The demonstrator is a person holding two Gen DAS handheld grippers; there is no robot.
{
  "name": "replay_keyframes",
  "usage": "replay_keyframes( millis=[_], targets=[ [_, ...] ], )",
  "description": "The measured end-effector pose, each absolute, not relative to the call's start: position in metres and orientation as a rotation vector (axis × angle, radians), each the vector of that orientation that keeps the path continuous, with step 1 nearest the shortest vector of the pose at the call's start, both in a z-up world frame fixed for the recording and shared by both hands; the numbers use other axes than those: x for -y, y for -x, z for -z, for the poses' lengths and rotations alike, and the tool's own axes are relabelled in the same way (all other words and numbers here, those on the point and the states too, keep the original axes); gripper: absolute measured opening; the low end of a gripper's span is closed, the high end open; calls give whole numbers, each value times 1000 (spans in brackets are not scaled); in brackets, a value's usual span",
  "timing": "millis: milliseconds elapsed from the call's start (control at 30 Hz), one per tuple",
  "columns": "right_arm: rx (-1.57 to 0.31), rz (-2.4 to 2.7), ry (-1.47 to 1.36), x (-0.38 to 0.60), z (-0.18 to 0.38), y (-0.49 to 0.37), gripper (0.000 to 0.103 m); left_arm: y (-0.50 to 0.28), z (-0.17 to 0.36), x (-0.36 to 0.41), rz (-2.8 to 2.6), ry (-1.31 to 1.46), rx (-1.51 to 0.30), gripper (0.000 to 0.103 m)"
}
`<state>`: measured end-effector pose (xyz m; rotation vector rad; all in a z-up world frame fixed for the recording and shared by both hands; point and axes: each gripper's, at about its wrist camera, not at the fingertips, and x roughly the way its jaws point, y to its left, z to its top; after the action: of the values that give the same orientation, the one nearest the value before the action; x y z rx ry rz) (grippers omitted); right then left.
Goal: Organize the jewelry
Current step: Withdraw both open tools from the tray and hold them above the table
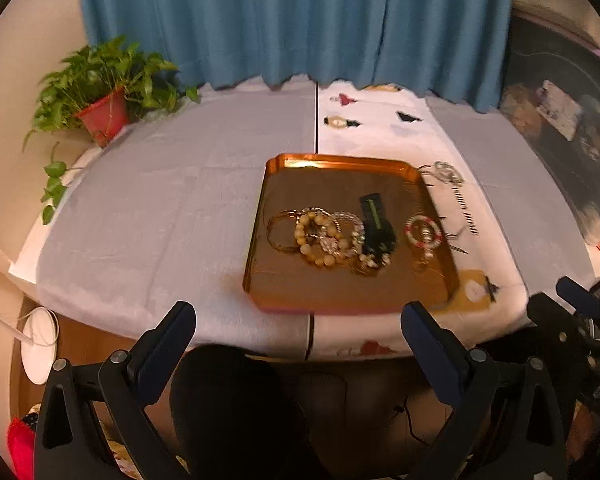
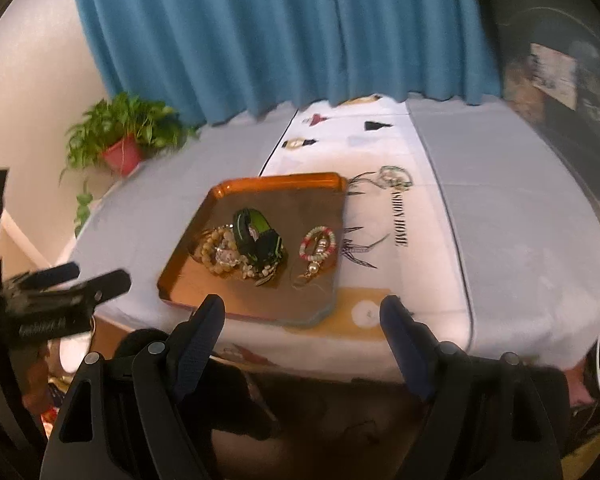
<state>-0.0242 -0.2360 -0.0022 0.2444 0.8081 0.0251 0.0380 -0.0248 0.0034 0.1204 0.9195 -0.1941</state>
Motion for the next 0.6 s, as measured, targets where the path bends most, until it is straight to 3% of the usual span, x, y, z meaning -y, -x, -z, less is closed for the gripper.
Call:
replay_keyframes(
  millis=[600],
  targets=[
    [-678,-71,-115,200,-44,117,81,53,-50,20,199,-133,-783,102]
  ],
)
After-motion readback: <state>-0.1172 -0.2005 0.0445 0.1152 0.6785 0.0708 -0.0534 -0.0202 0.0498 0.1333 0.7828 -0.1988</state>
